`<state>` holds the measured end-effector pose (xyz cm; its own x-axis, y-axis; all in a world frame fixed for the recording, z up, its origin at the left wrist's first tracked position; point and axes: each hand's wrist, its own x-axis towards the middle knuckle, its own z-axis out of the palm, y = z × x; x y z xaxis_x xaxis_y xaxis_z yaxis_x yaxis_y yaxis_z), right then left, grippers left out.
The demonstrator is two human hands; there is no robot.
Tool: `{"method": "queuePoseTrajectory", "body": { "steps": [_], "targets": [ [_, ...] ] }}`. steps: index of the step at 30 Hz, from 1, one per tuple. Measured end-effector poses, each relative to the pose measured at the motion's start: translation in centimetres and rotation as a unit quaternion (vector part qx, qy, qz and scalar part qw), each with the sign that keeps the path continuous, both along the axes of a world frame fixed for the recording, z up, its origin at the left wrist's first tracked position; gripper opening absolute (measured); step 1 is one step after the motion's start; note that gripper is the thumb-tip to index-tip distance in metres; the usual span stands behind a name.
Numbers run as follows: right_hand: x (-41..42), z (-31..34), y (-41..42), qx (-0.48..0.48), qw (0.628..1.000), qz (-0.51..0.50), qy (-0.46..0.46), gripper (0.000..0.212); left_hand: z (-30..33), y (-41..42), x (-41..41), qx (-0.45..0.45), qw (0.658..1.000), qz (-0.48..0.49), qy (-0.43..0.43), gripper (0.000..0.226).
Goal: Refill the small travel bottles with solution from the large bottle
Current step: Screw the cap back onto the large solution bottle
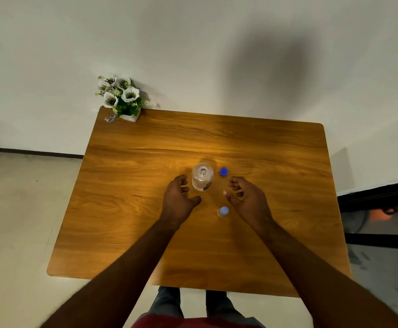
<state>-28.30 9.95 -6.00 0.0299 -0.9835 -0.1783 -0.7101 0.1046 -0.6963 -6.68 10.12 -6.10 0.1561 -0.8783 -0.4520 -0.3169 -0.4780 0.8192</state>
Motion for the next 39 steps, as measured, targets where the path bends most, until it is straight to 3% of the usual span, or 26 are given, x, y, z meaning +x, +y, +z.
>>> {"method": "queuePoseTrajectory", "body": {
  "steps": [3, 17, 28, 32, 39],
  "targets": [
    [0.1, -0.4, -2.2, -0.016, 1.000, -0.020, 0.015, 0.040, -0.2, -1.5, 0.5, 0.004, 0.999, -0.033, -0.013, 0.098],
    [2.1, -4.2, -9.1, 0.060, 0.985, 0.028, 0.157, 0.047, -1.5, -6.0, 1.5, -0.014, 0.979, -0.202, 0.006, 0.097],
    [2.4, -5.0, -9.7, 0.057, 0.980, 0.059, 0.179, 0.036, -3.1, -6.7, 1.4, -0.054, 0.973, -0.225, 0.000, 0.083],
    [2.2, -5.0, -9.3, 0.045, 0.987, 0.046, 0.150, 0.028, -3.1, -6.9, 1.5, -0.070, 0.972, -0.222, -0.009, 0.076],
    [1.2, -2.4, -8.9, -0.027, 0.998, -0.038, -0.046, 0.031, -0.3, -8.0, 1.4, -0.118, 0.970, -0.212, 0.006, 0.068]
  ]
}}
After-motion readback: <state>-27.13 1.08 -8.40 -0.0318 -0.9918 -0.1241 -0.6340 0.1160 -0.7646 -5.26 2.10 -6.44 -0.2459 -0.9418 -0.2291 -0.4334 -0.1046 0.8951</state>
